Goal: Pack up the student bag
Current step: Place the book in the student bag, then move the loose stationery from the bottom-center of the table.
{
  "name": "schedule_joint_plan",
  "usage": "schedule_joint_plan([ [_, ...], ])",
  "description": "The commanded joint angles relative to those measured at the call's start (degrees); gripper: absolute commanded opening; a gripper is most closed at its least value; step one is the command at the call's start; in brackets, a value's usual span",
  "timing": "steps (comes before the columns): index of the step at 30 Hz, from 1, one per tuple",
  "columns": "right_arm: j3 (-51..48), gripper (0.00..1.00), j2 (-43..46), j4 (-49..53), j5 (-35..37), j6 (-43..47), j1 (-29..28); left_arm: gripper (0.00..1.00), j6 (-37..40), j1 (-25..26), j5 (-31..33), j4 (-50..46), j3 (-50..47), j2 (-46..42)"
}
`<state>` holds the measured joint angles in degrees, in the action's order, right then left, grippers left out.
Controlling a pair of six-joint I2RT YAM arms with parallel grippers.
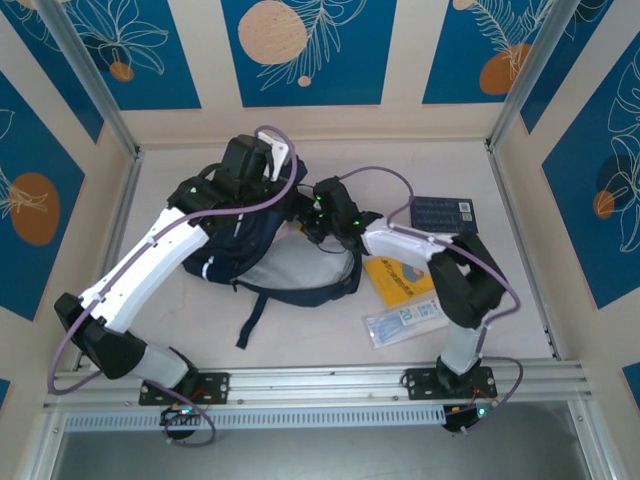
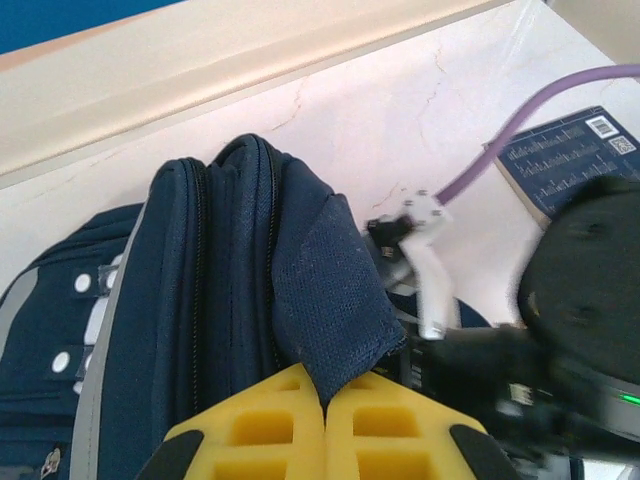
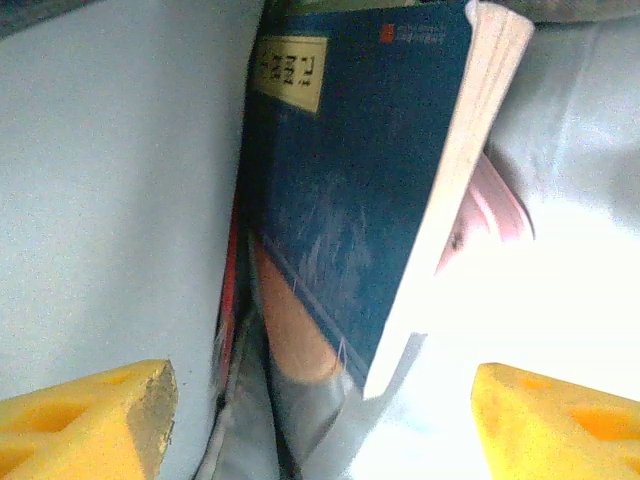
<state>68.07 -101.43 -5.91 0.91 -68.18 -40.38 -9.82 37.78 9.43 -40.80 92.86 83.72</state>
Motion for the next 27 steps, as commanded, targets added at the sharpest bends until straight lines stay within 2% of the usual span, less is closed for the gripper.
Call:
schedule_joint_plan([
  [1,-4.57,0.76,5.30,5.77,1.80,7.52,0.26,0.00,-1.53,-0.97,-1.12,7.24,-1.11,0.66],
  [6,-12.88,0.73,16.73,12.86,9.10,17.36,0.91,0.00,-4.87,-0.85,-5.81,9.37,-5.36,3.16],
  [9,-17.27,0.71,25.18,18.22,16.05,21.13,1.47,0.00,-6.17,-0.28,-8.10,11.46,-8.51,5.33],
  [12,-20.04,0.68,32.89,23.27,18.78,24.55,2.94,0.00,-6.32,1.24,-7.28,11.10,-9.67,8.77],
  [14,-21.61,0.62,37.34,25.81,20.16,25.67,4.27,0.00,-7.46,1.72,-6.10,11.54,-11.12,10.44],
  [16,-22.94,0.63,40.75,27.22,19.37,27.68,5.02,0.00,-9.27,1.79,-4.41,12.43,-13.26,10.80],
  [20,-20.58,0.67,41.60,38.60,13.35,27.23,8.74,0.00,-12.14,1.49,-0.90,13.65,-18.07,10.75],
  [23,-21.69,0.68,42.32,43.92,15.19,24.34,9.41,0.00,-13.55,0.71,0.99,14.47,-20.24,11.02],
  [27,-22.82,0.68,42.14,51.54,19.84,16.11,11.79,0.00,-12.91,-1.33,0.24,14.25,-19.11,11.33],
])
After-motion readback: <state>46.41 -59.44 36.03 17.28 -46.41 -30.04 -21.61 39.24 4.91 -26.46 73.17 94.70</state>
